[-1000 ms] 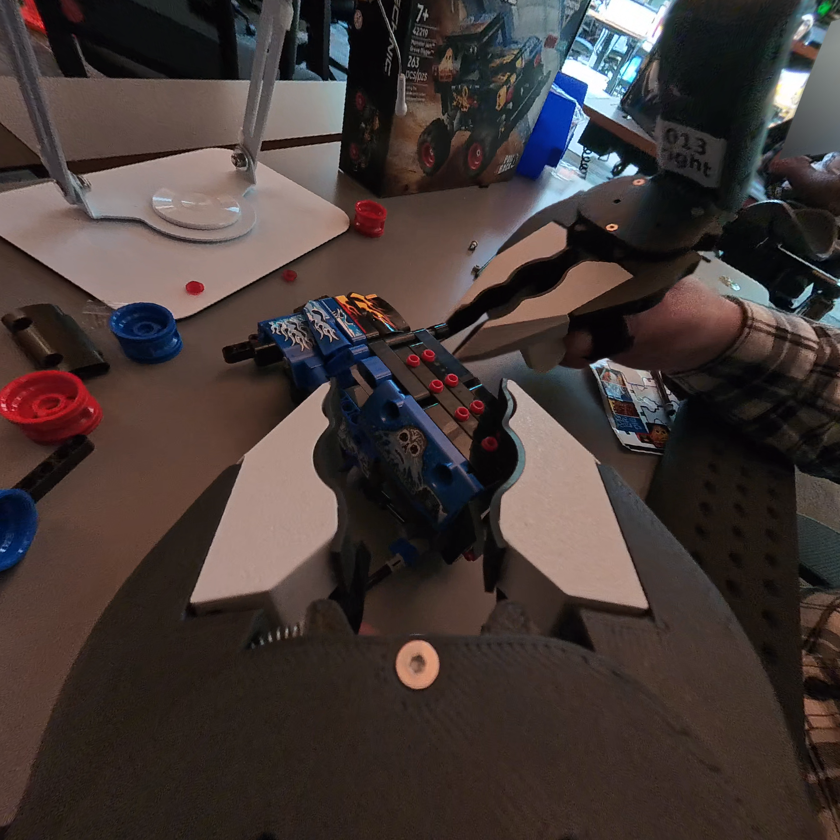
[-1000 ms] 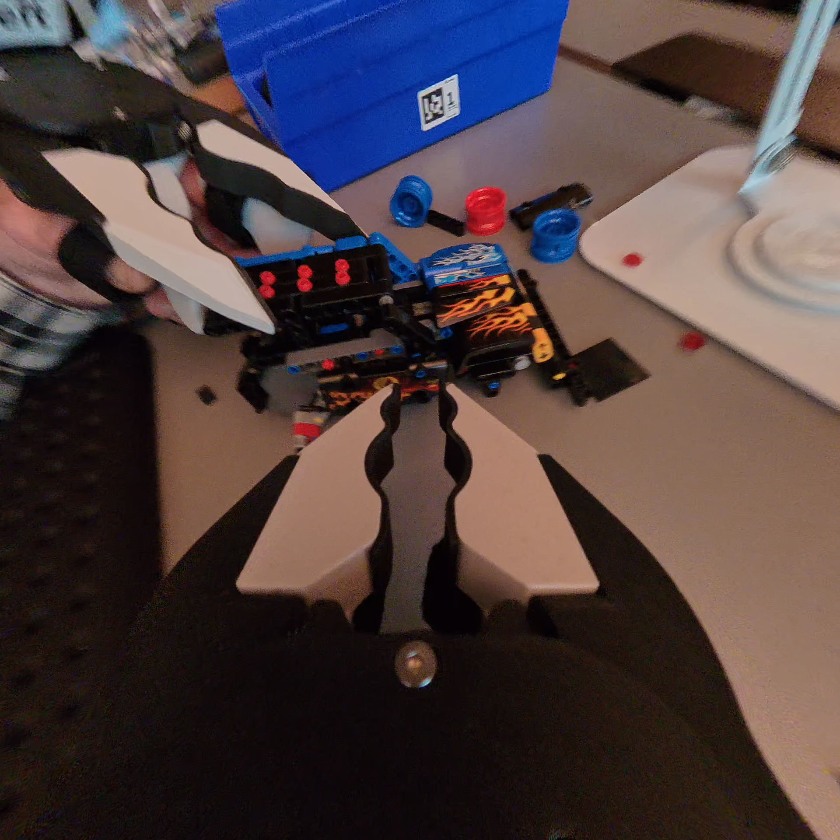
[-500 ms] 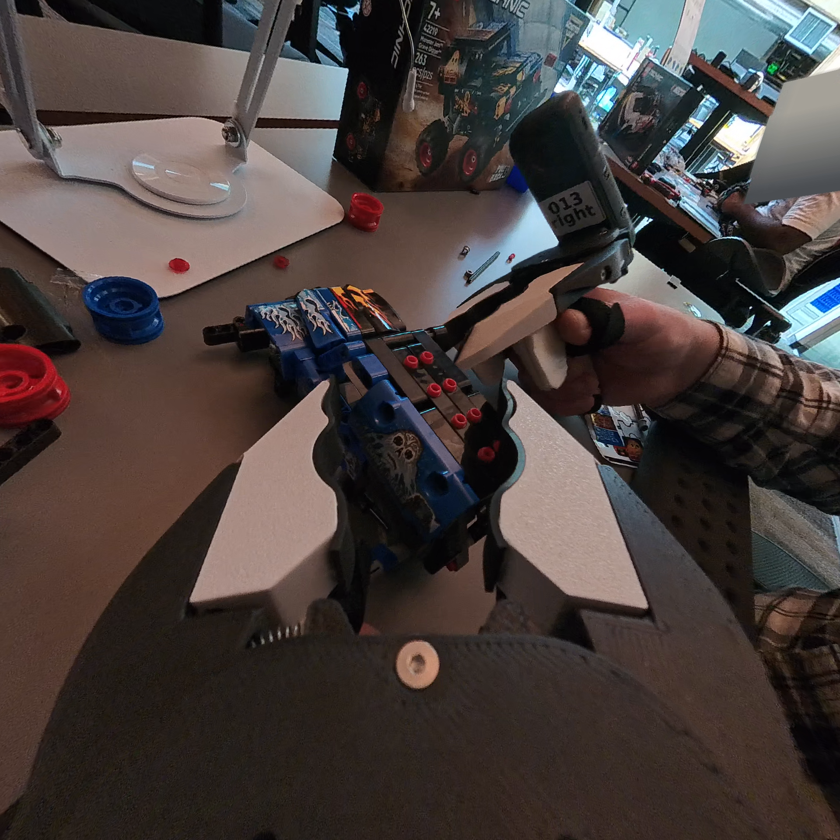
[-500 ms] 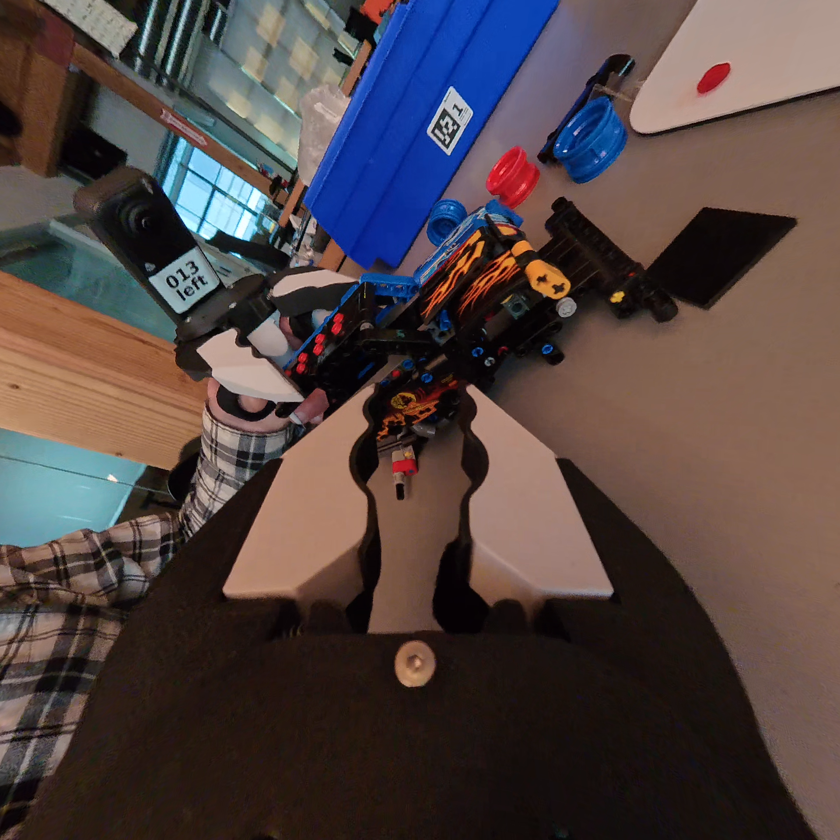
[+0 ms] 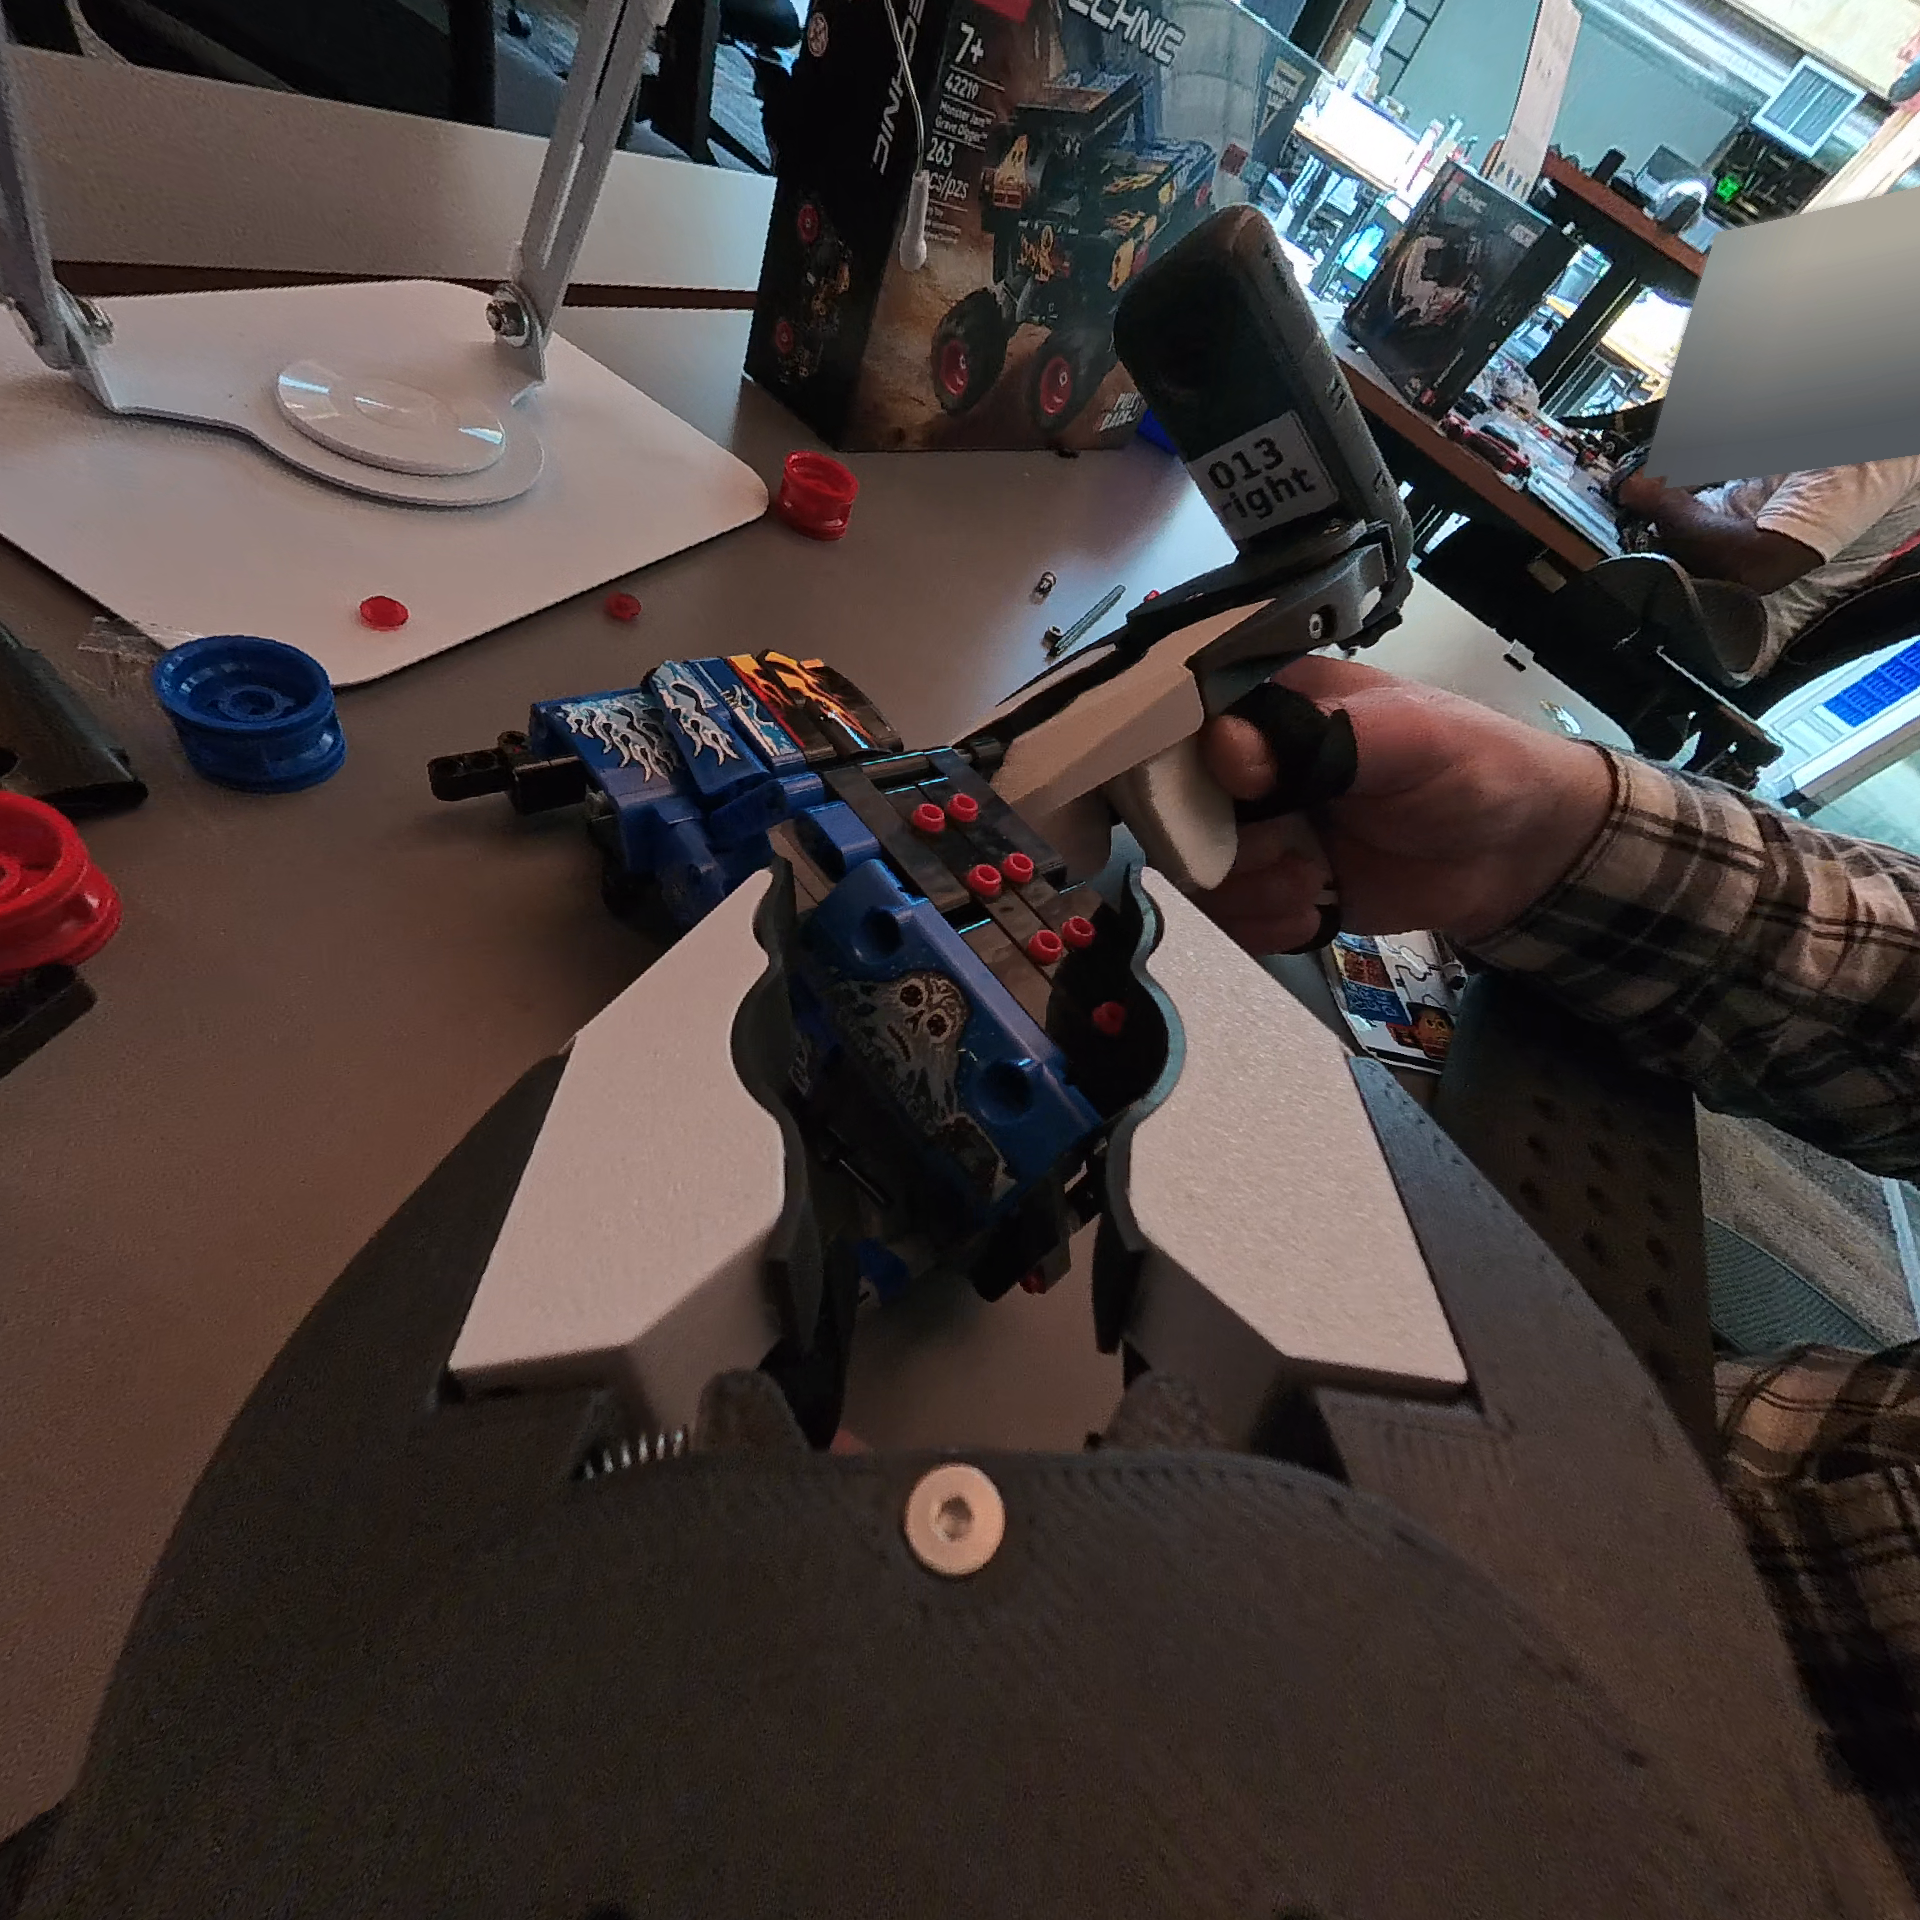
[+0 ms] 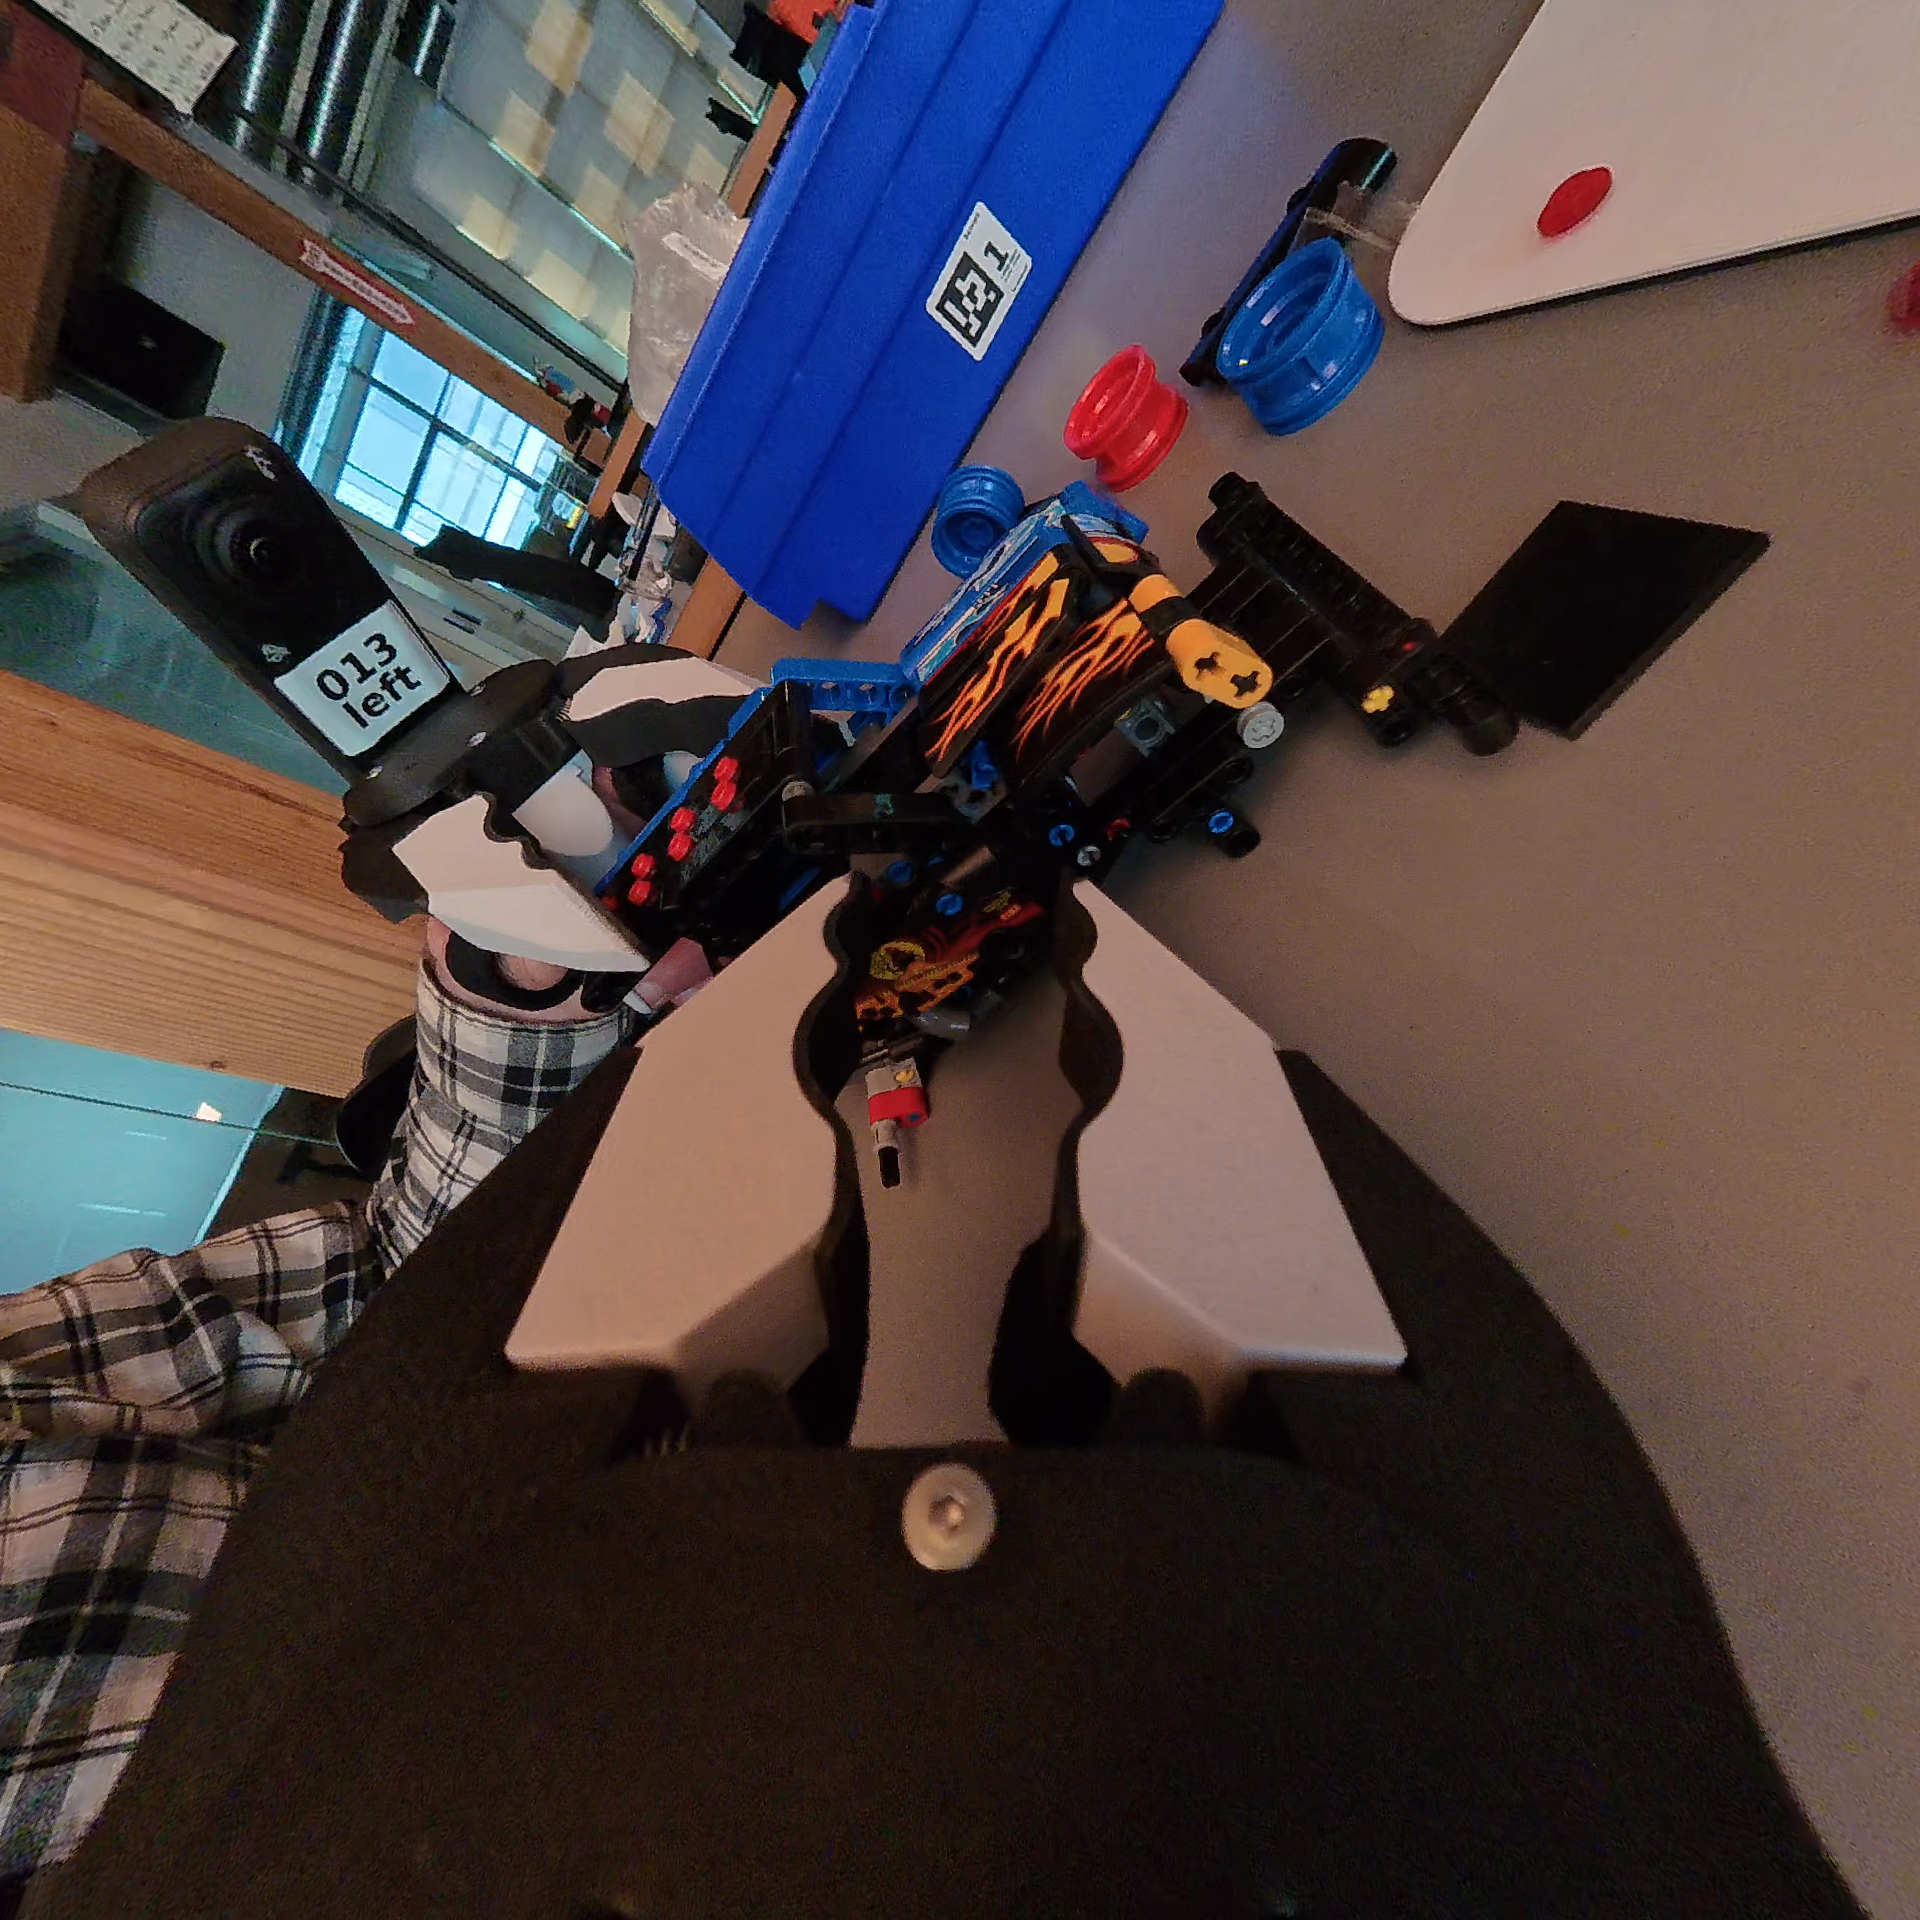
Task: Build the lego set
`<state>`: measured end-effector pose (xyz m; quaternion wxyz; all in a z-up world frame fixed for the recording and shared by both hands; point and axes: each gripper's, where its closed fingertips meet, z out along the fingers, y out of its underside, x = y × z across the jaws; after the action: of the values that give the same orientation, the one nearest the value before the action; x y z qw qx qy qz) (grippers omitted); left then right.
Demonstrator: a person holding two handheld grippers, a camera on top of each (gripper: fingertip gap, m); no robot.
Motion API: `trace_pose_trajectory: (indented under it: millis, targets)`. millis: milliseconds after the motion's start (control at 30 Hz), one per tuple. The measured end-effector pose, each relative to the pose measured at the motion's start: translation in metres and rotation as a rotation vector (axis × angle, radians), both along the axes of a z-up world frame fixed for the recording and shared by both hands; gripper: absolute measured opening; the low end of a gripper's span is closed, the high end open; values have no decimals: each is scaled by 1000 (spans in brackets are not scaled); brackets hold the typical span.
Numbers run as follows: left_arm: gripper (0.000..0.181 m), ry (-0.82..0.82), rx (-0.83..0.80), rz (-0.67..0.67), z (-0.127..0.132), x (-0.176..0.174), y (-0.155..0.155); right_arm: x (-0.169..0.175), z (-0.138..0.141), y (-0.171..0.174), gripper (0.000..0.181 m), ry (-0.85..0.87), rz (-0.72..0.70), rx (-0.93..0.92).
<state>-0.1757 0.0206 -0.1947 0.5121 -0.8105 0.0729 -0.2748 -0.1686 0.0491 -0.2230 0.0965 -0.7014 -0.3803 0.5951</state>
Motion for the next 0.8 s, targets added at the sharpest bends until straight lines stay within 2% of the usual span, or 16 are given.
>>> trace_pose_trajectory:
  millis: [233,500,600,667,800]
  targets:
    - [60,-23,-2,0,0,0,0,-1,0,5,28,-10,-23,134]
    - [60,-34,-2,10,0,-2,1,-6,2,10,25,3,-91,78]
    - [60,-24,6,7,0,-1,1,-4,2,8,29,5,-61,35]
    - [60,-24,5,0,0,-1,0,0,1,7,38,-6,-45,73]
    - [60,-8,-6,-44,0,2,-3,14,5,5,28,12,20,182]
